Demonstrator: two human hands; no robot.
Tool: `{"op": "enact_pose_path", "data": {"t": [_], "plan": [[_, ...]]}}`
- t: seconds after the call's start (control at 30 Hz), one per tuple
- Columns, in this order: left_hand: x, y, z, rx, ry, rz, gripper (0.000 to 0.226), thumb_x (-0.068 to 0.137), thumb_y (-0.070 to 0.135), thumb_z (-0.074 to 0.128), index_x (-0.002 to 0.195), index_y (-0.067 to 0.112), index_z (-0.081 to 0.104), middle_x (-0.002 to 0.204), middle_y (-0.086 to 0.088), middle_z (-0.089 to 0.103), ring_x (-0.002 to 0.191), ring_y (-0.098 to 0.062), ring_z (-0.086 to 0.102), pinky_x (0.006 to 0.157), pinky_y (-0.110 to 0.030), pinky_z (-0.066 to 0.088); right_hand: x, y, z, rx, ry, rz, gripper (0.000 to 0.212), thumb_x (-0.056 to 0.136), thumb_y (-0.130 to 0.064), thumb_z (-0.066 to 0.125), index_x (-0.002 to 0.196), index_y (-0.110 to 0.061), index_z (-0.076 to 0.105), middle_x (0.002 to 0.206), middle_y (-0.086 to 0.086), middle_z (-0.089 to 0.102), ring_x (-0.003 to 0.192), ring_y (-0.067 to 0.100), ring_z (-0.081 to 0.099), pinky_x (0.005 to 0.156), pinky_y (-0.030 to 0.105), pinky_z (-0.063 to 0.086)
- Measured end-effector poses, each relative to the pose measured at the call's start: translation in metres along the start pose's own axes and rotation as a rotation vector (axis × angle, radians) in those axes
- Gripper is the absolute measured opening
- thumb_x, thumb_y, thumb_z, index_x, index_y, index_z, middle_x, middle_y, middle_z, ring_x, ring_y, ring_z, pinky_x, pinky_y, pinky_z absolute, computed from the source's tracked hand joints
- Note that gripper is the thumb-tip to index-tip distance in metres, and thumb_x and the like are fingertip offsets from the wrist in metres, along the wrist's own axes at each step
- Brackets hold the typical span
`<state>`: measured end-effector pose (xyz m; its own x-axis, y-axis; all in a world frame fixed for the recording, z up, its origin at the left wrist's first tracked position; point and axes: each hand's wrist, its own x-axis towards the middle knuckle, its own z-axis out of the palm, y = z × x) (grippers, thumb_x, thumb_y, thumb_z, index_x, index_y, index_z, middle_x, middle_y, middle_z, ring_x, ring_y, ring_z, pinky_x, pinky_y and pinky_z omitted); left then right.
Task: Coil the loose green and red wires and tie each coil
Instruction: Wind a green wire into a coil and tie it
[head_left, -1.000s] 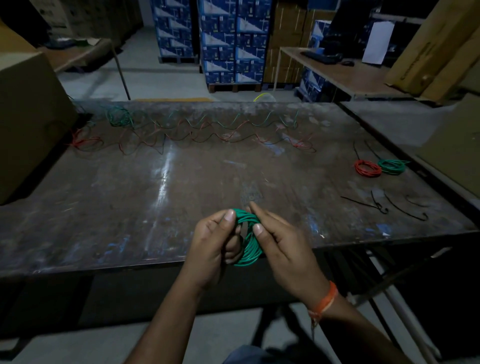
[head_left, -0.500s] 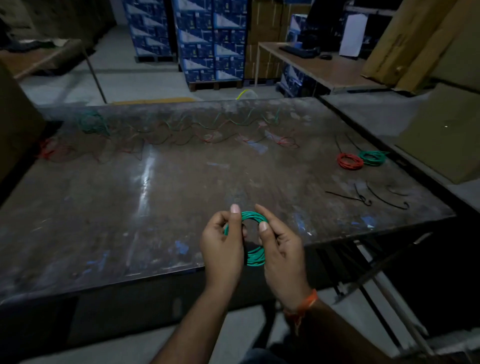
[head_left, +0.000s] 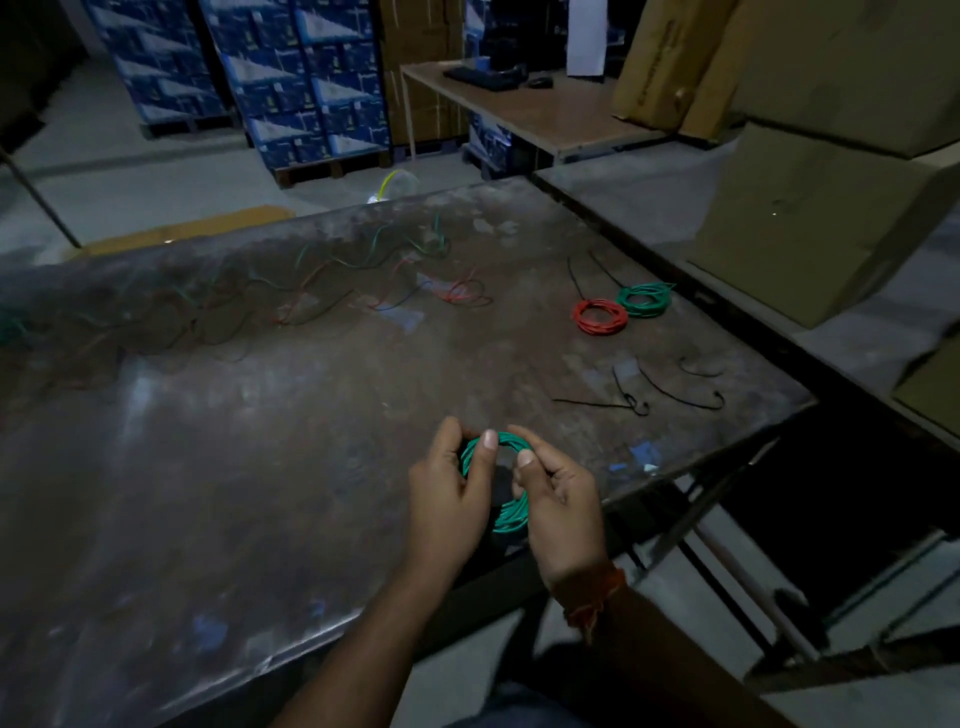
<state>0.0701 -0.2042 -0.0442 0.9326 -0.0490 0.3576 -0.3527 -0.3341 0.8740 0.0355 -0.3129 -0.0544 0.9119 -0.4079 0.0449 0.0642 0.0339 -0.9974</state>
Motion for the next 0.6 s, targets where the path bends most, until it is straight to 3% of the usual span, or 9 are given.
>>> {"op": "enact_pose_path", "data": {"t": [0.1, 0.2, 0.27, 0.47, 0.6], "plan": [[0.030, -0.011, 0.027, -0.018, -0.014, -0.055, 0.030, 0.100, 0.033, 0.060, 0.079, 0.014, 0.050, 0.059, 0.001, 0.053, 0.052, -0.002, 0.044, 0.049, -0.023, 0.036, 0.038, 0.006, -0.018, -0.042, -0.078, 0.044, 0.031, 0.104, -0.010, 0.052, 0.128, -0.023, 0.067, 0.078, -0.010, 0.068, 0.072, 0.003, 0.060, 0.074, 0.023, 0.050], [0.052, -0.037, 0.050, -0.034, 0.008, -0.134, 0.033, 0.100, 0.037, 0.060, 0.077, 0.014, 0.049, 0.063, -0.007, 0.054, 0.058, -0.006, 0.046, 0.052, -0.037, 0.042, 0.073, 0.019, -0.035, -0.262, -0.279, 0.043, 0.035, 0.100, -0.033, 0.054, 0.132, -0.031, 0.066, 0.100, -0.014, 0.077, 0.094, 0.003, 0.071, 0.088, 0.034, 0.057], [0.059, -0.052, 0.061, -0.018, 0.020, -0.162, 0.034, 0.097, 0.039, 0.060, 0.076, 0.014, 0.049, 0.064, -0.011, 0.052, 0.059, -0.009, 0.045, 0.055, -0.044, 0.044, 0.091, 0.019, -0.047, -0.436, -0.372, -0.008, 0.034, 0.099, -0.037, 0.053, 0.129, -0.031, 0.068, 0.111, -0.014, 0.076, 0.103, 0.002, 0.070, 0.093, 0.036, 0.057], [0.086, -0.066, 0.082, 0.014, 0.001, -0.202, 0.036, 0.100, 0.038, 0.059, 0.075, 0.016, 0.046, 0.061, 0.005, 0.042, 0.058, -0.009, 0.041, 0.055, -0.037, 0.040, 0.147, 0.028, -0.092, -0.918, -0.073, -0.247, 0.023, 0.094, -0.015, 0.065, 0.114, -0.014, 0.076, 0.101, 0.010, 0.068, 0.091, 0.027, 0.066, 0.079, 0.027, 0.047], [0.100, -0.073, 0.095, -0.015, 0.029, -0.232, 0.035, 0.100, 0.037, 0.058, 0.073, 0.017, 0.044, 0.061, 0.004, 0.042, 0.059, -0.010, 0.041, 0.056, -0.035, 0.038, 0.182, 0.037, -0.099, -1.230, -0.175, -0.162, 0.028, 0.095, -0.018, 0.063, 0.121, -0.013, 0.071, 0.121, 0.017, 0.058, 0.115, 0.035, 0.056, 0.097, 0.034, 0.047]]}}
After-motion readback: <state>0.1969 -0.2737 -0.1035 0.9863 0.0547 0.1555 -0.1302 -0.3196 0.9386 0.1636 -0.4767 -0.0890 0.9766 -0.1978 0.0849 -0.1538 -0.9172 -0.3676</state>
